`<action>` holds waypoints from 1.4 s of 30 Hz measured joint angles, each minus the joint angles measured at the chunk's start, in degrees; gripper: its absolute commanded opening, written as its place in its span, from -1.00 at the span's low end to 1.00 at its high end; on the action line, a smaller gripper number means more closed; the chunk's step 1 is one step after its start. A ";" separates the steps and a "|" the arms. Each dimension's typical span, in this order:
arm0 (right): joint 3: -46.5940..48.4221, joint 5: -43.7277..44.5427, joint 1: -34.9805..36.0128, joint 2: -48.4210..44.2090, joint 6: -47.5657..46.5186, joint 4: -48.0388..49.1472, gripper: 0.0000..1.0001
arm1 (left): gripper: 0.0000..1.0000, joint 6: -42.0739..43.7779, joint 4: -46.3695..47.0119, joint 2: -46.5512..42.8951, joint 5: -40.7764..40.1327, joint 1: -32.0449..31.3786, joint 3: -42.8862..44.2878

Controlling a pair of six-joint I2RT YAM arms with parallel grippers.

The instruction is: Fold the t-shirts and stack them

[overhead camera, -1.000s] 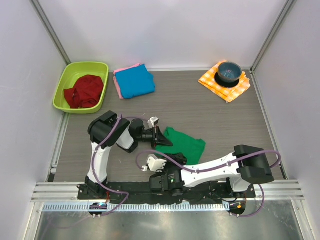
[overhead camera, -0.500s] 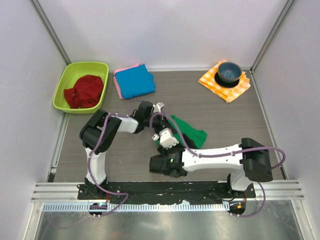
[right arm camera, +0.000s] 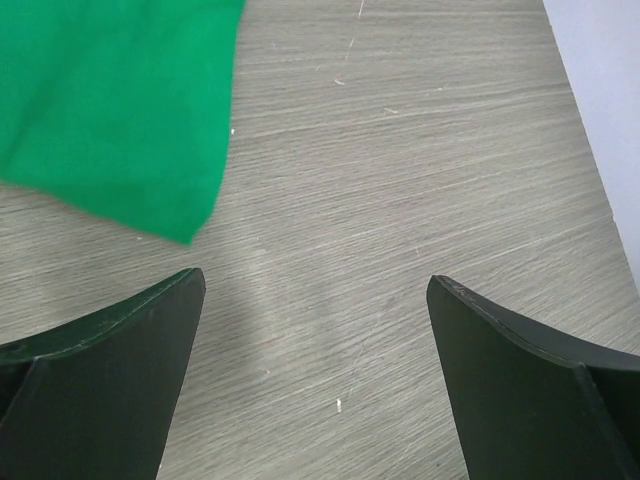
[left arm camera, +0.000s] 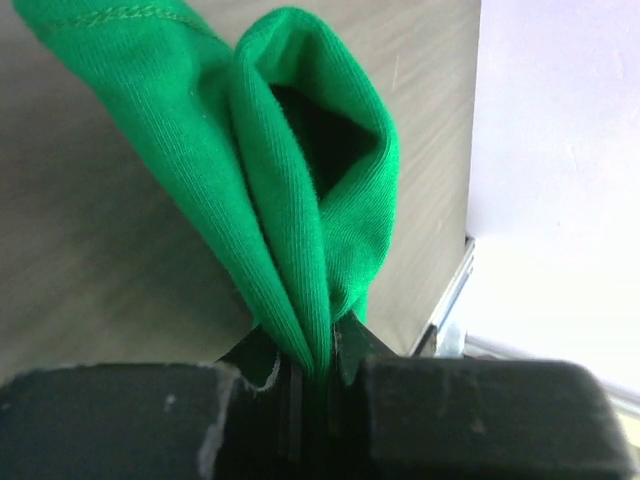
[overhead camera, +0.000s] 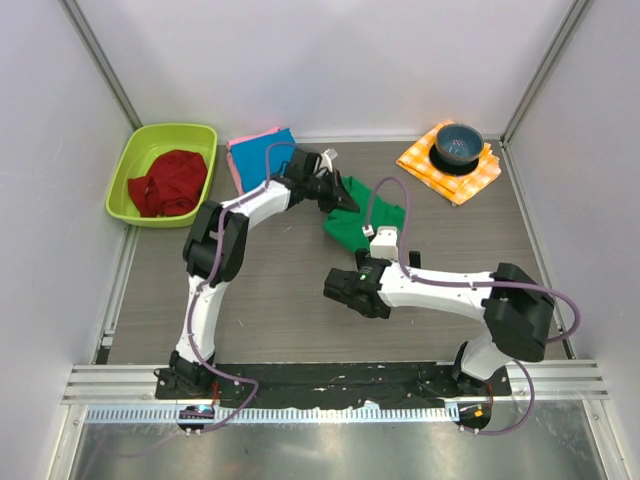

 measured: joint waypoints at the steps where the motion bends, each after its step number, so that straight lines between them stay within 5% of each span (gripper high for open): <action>1: 0.00 0.22 -0.02 1.22 1.92 -0.74 0.99 | -1.00 0.48 -1.62 1.81 -0.11 0.39 3.26; 12: -8.44 -4.57 -0.13 -0.46 3.87 10.29 0.99 | -1.00 1.95 -15.80 22.80 -2.21 8.02 39.34; 16: -9.70 -6.88 -0.15 -0.33 0.94 15.78 0.99 | -1.00 0.24 -16.52 26.32 -2.47 11.91 46.14; 26: -12.50 -10.84 -0.15 3.21 -4.59 26.12 0.99 | -1.00 -2.91 -16.31 28.72 -1.97 19.37 52.33; 42: -12.15 -12.63 2.10 6.36 -7.98 32.30 0.99 | -1.00 -4.44 -12.98 24.28 -2.73 24.83 46.49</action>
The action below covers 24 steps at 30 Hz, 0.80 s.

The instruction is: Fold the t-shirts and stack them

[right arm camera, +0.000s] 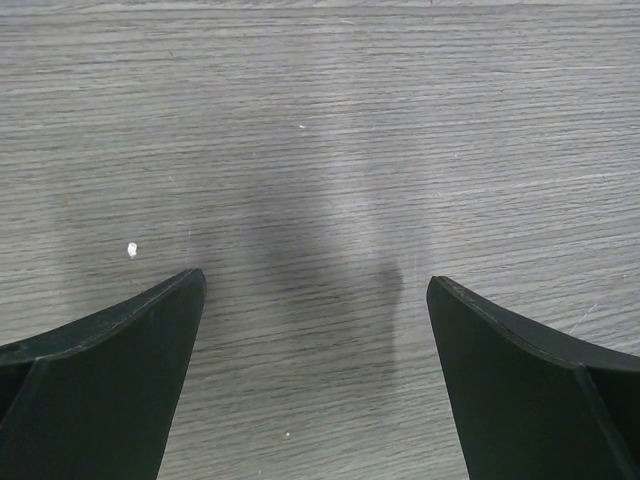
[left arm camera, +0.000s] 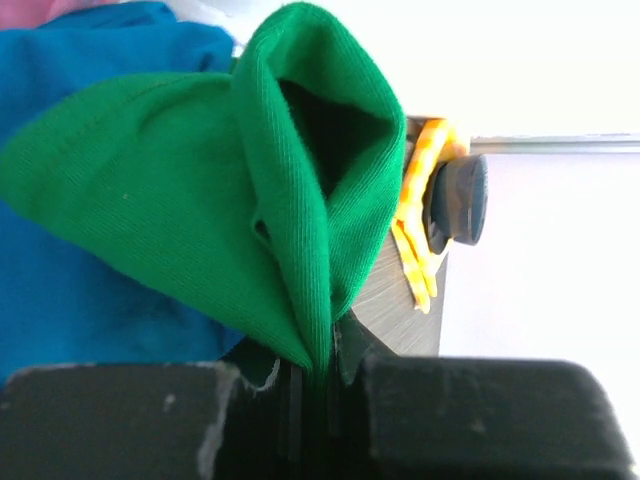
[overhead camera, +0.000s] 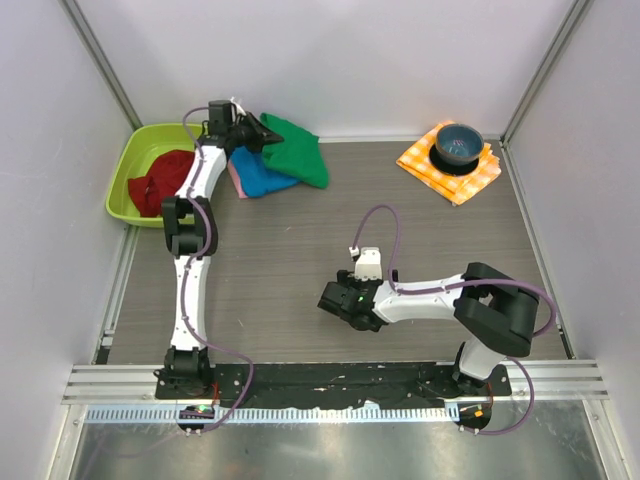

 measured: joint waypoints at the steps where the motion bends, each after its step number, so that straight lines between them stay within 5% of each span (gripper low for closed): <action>1: 0.04 0.02 0.02 0.09 0.00 0.15 0.99 | -1.00 -0.48 0.57 -0.48 0.02 0.17 -0.17; 5: 0.63 0.55 0.28 0.94 0.00 0.66 0.99 | -1.00 -1.66 3.43 -3.30 -0.28 0.50 -2.64; 17: 0.74 0.74 1.53 1.18 -0.22 1.62 0.99 | -1.00 -5.20 18.67 -19.15 -9.33 2.91 -35.26; 24: 0.74 1.03 2.34 1.40 -0.22 2.01 0.99 | -1.00 -6.40 23.74 -21.73 -10.43 4.59 -38.93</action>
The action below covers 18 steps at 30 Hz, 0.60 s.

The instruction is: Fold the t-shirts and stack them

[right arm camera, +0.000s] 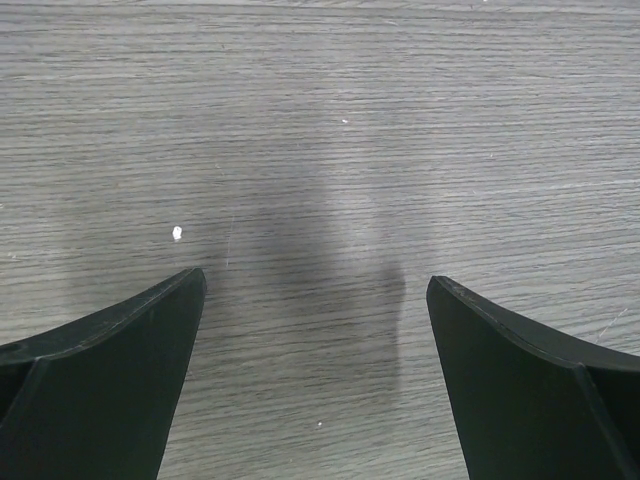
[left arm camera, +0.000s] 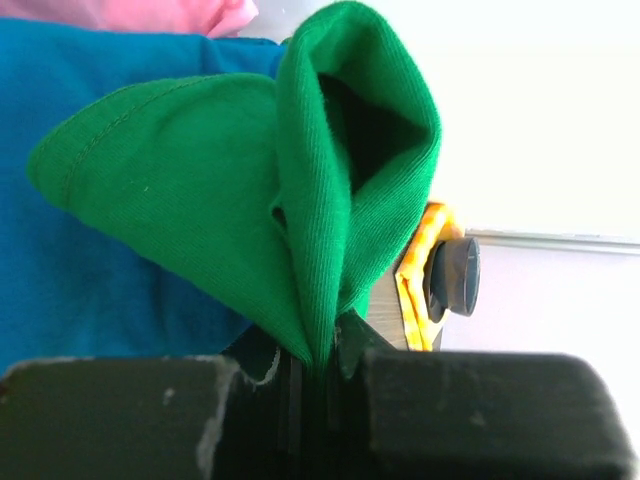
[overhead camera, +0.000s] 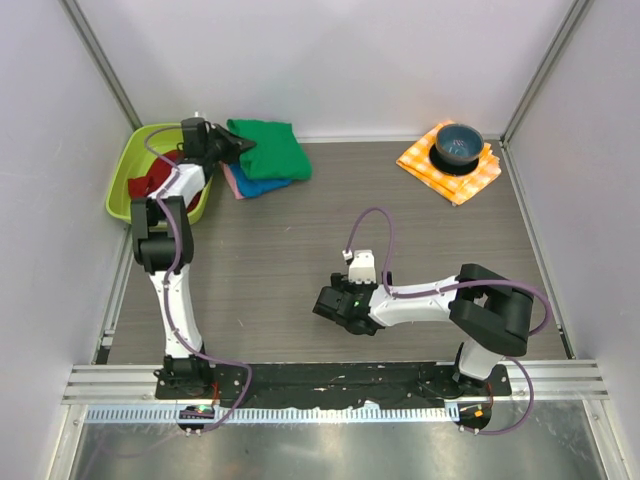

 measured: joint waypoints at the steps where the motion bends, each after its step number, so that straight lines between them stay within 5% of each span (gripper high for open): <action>1: 0.00 0.00 0.07 0.00 0.00 0.02 0.98 | -1.00 -0.04 0.66 -0.59 -0.11 0.50 -0.72; 5: 0.00 0.00 0.50 0.02 -0.02 0.09 0.99 | -1.00 -0.85 3.61 -2.25 -0.55 3.06 -3.72; 7: 0.02 0.11 0.61 0.13 -0.02 0.13 0.99 | -0.75 -1.11 4.02 -2.45 -0.68 4.24 -4.59; 8: 0.02 0.17 0.68 0.20 -0.02 0.13 0.99 | -0.19 -1.22 4.02 -2.45 -0.87 4.74 -4.81; 10: 0.26 0.48 0.81 0.52 -0.09 0.11 0.99 | 0.15 -1.18 3.80 -2.45 -1.09 5.33 -5.09; 11: 0.46 0.70 0.92 0.79 -0.11 0.09 0.99 | 0.99 -1.09 3.80 -2.45 -1.51 5.46 -5.11; 18: 1.25 1.25 1.31 1.55 -0.24 -0.02 0.99 | 1.00 -1.73 4.87 -2.49 -3.67 5.68 -7.63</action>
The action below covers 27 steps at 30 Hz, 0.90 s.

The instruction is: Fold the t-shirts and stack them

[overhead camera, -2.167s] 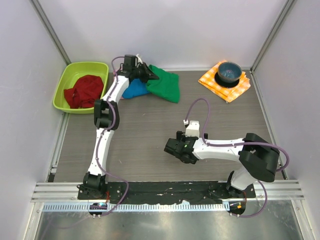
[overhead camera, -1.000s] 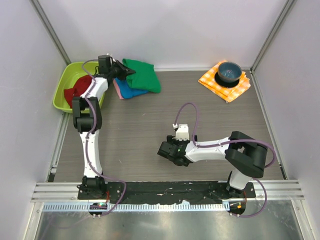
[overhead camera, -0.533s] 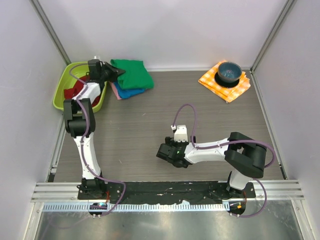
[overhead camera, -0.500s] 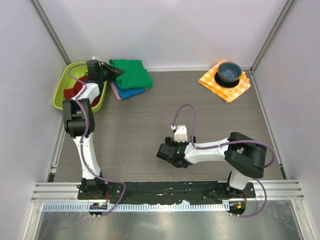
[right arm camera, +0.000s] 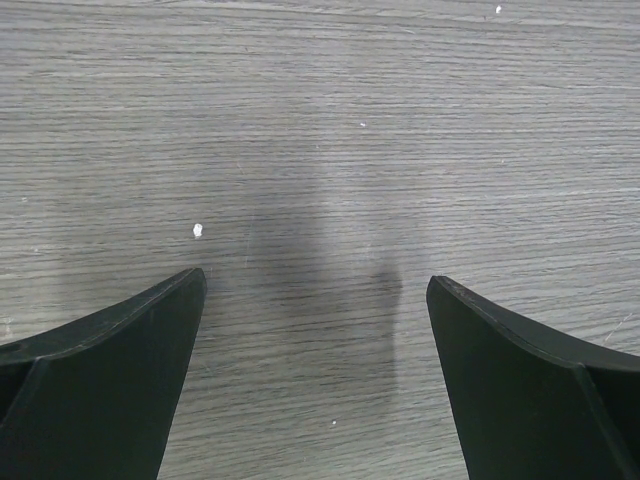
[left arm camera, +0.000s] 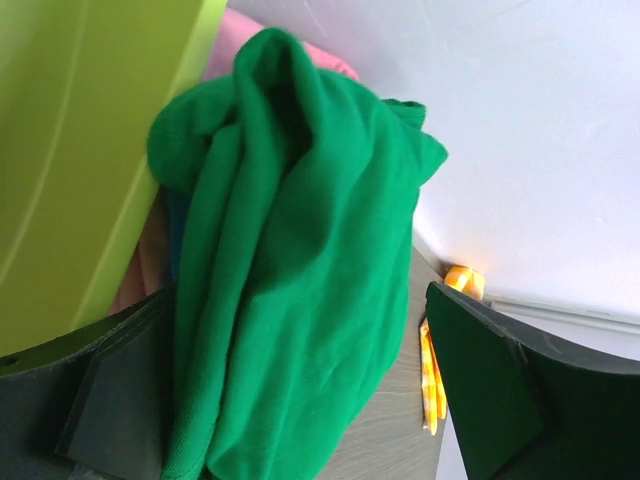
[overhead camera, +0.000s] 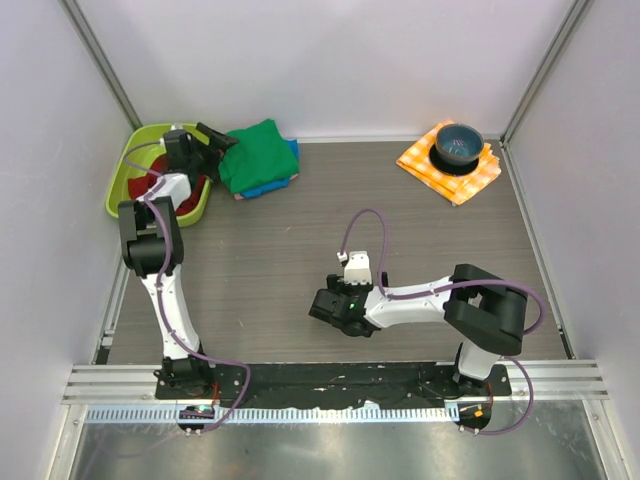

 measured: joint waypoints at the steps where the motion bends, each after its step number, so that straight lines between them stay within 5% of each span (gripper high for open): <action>1: 0.09 0.04 0.04 0.07 -0.02 -0.09 0.99 | 0.99 0.00 0.26 -0.02 -0.24 -0.04 -0.68; 6: 1.18 0.24 0.59 0.74 -0.52 -1.25 0.99 | 0.99 -0.46 2.12 -3.19 -1.77 -0.79 -6.19; 15: 2.58 -0.55 -0.61 0.98 -4.59 -1.95 0.99 | 0.99 -2.58 5.16 -24.02 -11.87 -5.31 -33.20; 27: 7.48 -6.34 -20.52 -9.20 -14.67 0.28 0.99 | 0.99 5.77 -12.81 -54.99 -26.95 -21.22 -43.85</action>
